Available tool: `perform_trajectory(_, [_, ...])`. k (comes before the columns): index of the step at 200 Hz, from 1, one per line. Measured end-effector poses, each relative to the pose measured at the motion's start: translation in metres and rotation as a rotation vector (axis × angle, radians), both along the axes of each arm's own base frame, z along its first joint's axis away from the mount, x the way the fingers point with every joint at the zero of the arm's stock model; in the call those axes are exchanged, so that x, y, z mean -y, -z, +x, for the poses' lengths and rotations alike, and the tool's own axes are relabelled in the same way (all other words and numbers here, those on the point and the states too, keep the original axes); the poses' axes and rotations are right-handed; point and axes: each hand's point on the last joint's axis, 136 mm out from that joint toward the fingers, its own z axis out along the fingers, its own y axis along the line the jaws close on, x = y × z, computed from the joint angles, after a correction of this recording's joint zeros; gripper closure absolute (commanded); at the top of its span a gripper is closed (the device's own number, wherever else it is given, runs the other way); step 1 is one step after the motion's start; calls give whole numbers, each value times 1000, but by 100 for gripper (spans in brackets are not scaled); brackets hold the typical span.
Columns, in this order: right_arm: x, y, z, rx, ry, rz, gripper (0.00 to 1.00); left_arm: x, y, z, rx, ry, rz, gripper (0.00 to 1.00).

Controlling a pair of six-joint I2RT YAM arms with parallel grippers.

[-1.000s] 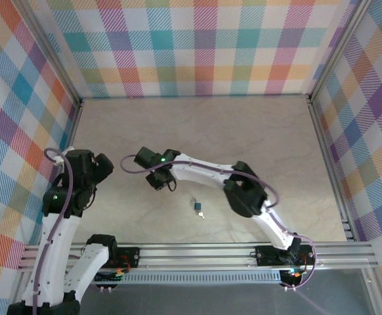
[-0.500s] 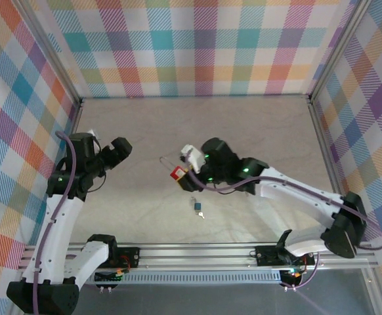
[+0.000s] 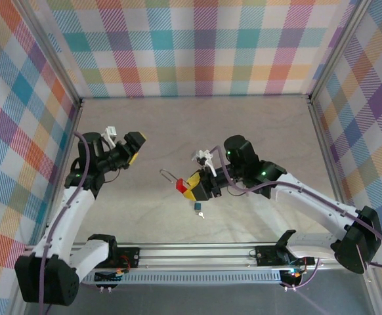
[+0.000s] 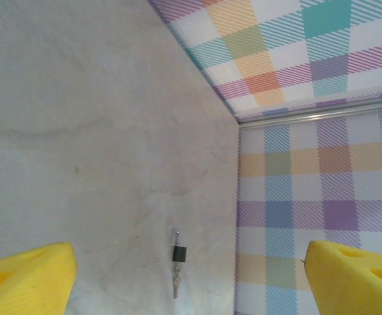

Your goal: Lock with the key

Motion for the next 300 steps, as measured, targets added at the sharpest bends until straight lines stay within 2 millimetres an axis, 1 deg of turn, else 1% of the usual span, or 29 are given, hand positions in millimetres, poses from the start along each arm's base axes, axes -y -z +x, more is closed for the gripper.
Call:
perform_trajectory(9, [0, -2, -2, -7, -15, 10, 100, 6, 4, 4, 0, 11, -67, 6])
perform_trajectory(22, [0, -2, -3, -28, -36, 15, 100, 13, -1, 6, 20, 33, -155, 4])
perform_trajectory(31, [-1, 0, -4, -46, -56, 16, 100, 18, -11, 5, 48, 53, -207, 3])
perform_trajectory(43, [-3, 3, -5, -70, -78, 16, 100, 24, -30, 2, 107, 87, -257, 3])
perform_trajectory(46, [-3, 4, -5, -77, -82, 15, 100, 26, -37, 0, 129, 100, -275, 3])
perform_trajectory(51, [-3, 4, -6, -85, -88, 14, 100, 28, -43, -2, 148, 111, -285, 3])
perform_trajectory(59, [-4, 6, -6, -94, -96, 12, 100, 31, -59, -9, 195, 141, -318, 3])
perform_trajectory(62, [-4, 6, -6, -95, -98, 12, 100, 32, -60, -10, 197, 144, -322, 3])
perform_trajectory(65, [-4, 6, -6, -97, -99, 12, 100, 33, -67, -15, 223, 158, -335, 3])
perform_trajectory(74, [-4, 6, -7, -102, -104, 13, 100, 35, -78, -25, 257, 184, -355, 3])
perform_trajectory(85, [-3, 5, -8, -105, -111, 16, 100, 36, -89, -40, 294, 213, -369, 3])
perform_trajectory(111, [-2, 3, -11, -114, -128, 22, 100, 41, -104, -71, 356, 281, -354, 4])
perform_trajectory(135, [-3, 3, -14, -137, -155, 24, 100, 47, -104, -88, 359, 336, -333, 5])
perform_trajectory(151, [-4, 5, -13, -149, -164, 21, 100, 51, -98, -93, 336, 368, -321, 7])
perform_trajectory(159, [-4, 5, -14, -156, -169, 20, 100, 55, -91, -97, 306, 394, -308, 9])
perform_trajectory(169, [-4, 5, -15, -167, -179, 22, 100, 58, -87, -100, 290, 412, -293, 10])
perform_trajectory(180, [-4, 4, -16, -178, -189, 23, 100, 62, -83, -107, 275, 444, -263, 10])
perform_trajectory(205, [-3, 1, -19, -189, -209, 34, 100, 66, -85, -126, 294, 496, -191, 11])
perform_trajectory(223, [-4, 0, -21, -203, -224, 36, 100, 67, -86, -138, 318, 521, -163, 15])
perform_trajectory(263, [-10, 7, -21, -240, -249, 17, 100, 70, -79, -152, 307, 572, -150, 15])
perform_trajectory(300, [-11, 5, -24, -241, -265, 23, 100, 72, -73, -165, 296, 609, -137, 18])
